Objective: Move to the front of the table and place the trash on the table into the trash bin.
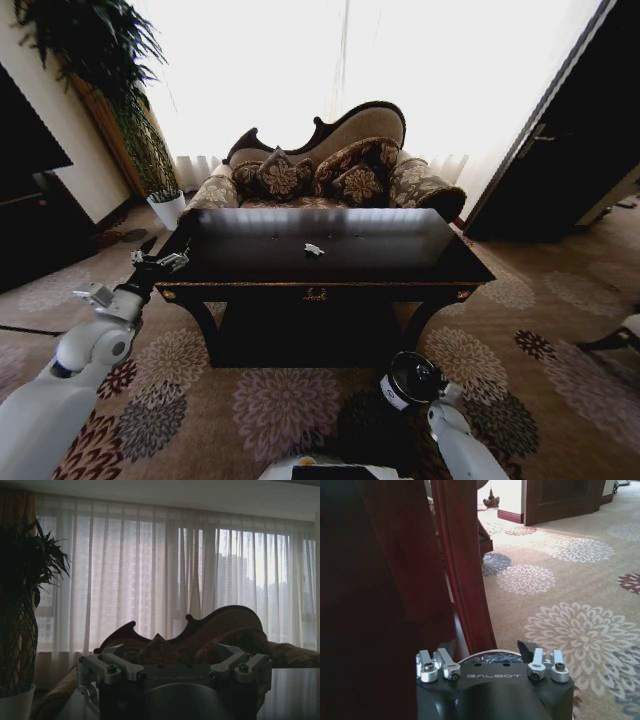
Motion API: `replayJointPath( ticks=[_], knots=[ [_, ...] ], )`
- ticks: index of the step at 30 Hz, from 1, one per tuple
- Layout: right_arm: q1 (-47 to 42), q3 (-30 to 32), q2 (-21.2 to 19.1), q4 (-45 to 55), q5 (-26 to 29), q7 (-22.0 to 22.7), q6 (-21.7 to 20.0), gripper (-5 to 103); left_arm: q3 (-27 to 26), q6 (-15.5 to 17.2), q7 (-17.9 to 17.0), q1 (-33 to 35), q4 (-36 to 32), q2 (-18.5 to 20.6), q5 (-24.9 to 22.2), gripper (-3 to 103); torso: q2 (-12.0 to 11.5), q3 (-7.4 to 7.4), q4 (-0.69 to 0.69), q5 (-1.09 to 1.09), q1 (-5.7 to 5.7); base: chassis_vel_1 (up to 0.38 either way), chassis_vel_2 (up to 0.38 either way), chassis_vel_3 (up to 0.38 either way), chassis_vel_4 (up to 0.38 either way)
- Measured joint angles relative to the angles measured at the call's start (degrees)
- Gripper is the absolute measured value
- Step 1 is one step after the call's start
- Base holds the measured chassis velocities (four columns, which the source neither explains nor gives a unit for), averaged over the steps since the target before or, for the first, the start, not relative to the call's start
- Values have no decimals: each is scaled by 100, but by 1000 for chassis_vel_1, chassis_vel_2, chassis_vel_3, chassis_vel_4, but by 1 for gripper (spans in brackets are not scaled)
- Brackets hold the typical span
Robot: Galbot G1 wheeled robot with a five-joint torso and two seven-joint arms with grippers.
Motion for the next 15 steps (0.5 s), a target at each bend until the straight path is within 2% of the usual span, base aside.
replayJointPath(
  ticks=[1, 4, 5, 6, 10, 11, 15],
  knots=[
    [-55, 9, 2, 74, 10, -3, 0, 75, 0, 0, 0, 0, 0, 0, 0, 100, 0, 0, 0, 0, 0, 0, 0, 0, 0],
    [-398, 63, 13, 468, -55, -51, 88, 90, 0, 0, 0, 0, 0, 0, 0, 100, 0, 0, 1, 0, 0, 0, 0, 0, 0],
    [-398, 63, 13, 468, -55, -51, 88, 90, 0, 0, 0, 0, 0, 0, 0, 100, 0, 0, 1, 0, 0, 0, 0, 0, 0],
    [-596, 104, 25, 676, -221, -79, 177, 96, 0, 0, 0, 0, 0, 0, 0, 100, 0, 0, 1, 1, 0, 0, 0, 0, 0],
    [-1350, 217, 92, 1745, -571, -112, 339, 100, 0, 0, 0, 0, 0, 0, 0, 100, 0, -1, -2, 0, 0, 0, 0, 0, 0],
    [-1350, 217, 92, 1745, -571, -112, 339, 100, 0, 0, 0, 0, 0, 0, 0, 100, 0, -1, -2, 0, 0, 0, 0, 0, 0],
    [-1937, 350, 161, 2811, -561, -105, 352, 100, 0, 0, 0, 0, 0, 0, 0, 100, 0, -1, 1, -1, 0, 0, 0, 0, 0]
  ],
)
